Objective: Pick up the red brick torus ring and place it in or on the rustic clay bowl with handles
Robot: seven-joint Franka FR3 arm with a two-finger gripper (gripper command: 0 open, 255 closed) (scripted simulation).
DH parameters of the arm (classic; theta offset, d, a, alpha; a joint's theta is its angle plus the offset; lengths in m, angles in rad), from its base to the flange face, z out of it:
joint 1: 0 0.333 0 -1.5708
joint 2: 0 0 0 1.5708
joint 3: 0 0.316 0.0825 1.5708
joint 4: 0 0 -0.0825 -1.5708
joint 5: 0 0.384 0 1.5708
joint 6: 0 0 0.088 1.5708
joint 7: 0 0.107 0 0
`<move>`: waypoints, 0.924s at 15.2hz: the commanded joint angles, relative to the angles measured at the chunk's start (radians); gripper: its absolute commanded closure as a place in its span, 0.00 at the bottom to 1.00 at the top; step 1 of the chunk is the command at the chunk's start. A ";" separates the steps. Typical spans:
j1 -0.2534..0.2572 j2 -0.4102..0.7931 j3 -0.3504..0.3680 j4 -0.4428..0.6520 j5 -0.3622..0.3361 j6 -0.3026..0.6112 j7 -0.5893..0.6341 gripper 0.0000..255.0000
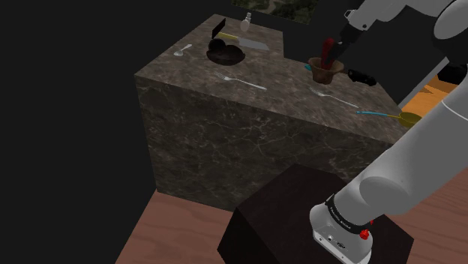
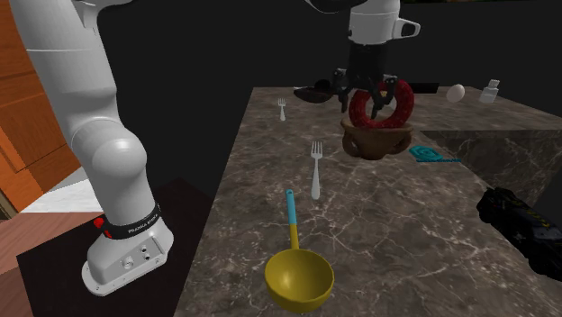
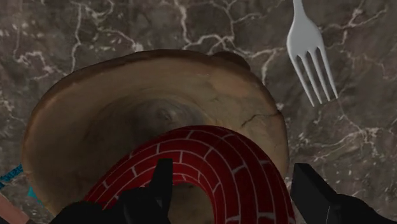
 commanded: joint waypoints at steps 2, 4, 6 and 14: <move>0.001 0.002 0.001 -0.008 -0.002 0.001 0.002 0.00; 0.001 0.001 0.001 -0.008 -0.003 0.000 0.002 0.00; -0.001 -0.002 -0.002 0.022 -0.006 -0.033 0.003 0.00; -0.006 -0.009 -0.006 0.107 -0.014 -0.124 0.009 0.00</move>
